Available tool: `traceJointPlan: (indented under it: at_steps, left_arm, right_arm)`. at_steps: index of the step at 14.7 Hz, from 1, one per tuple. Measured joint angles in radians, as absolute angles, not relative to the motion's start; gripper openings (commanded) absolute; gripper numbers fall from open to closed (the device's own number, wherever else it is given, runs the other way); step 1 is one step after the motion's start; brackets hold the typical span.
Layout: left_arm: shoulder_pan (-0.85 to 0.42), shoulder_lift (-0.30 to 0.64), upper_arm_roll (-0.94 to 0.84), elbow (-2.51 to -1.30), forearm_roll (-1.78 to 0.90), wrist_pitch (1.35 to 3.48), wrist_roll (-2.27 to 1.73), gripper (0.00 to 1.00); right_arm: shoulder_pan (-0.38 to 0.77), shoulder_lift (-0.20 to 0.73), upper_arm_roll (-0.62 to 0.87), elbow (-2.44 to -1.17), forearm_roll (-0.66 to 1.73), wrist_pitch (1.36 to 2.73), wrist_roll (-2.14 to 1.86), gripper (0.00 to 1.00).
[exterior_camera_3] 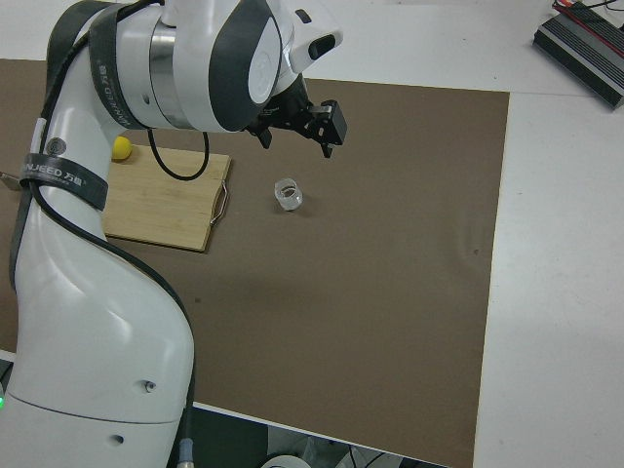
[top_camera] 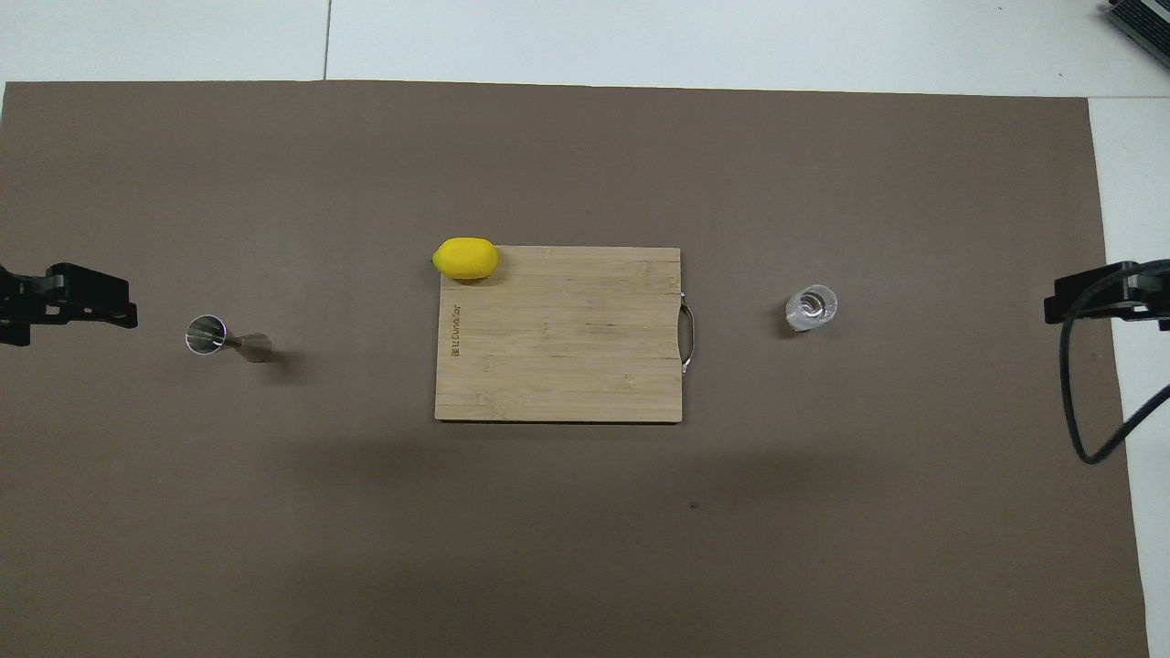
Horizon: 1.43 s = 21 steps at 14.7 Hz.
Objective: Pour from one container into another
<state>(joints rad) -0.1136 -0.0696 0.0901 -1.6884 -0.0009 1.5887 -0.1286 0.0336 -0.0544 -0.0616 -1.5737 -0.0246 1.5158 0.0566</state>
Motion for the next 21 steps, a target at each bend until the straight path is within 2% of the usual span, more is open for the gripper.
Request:
traceJointPlan:
  at_steps: [15, 21]
  left_arm:
    - [-0.072, -0.080, 0.108, -1.693, -0.001, 1.604, -0.045, 1.00]
    - [-0.077, -0.093, 0.092, -1.720, -0.001, 1.607, -0.037, 1.00]
  right_arm:
    - [0.018, -0.054, -0.068, -1.605, -0.020, 1.516, 0.223, 1.00]
    - [-0.130, -0.050, -0.078, -1.705, 0.202, 1.596, 0.323, 1.00]
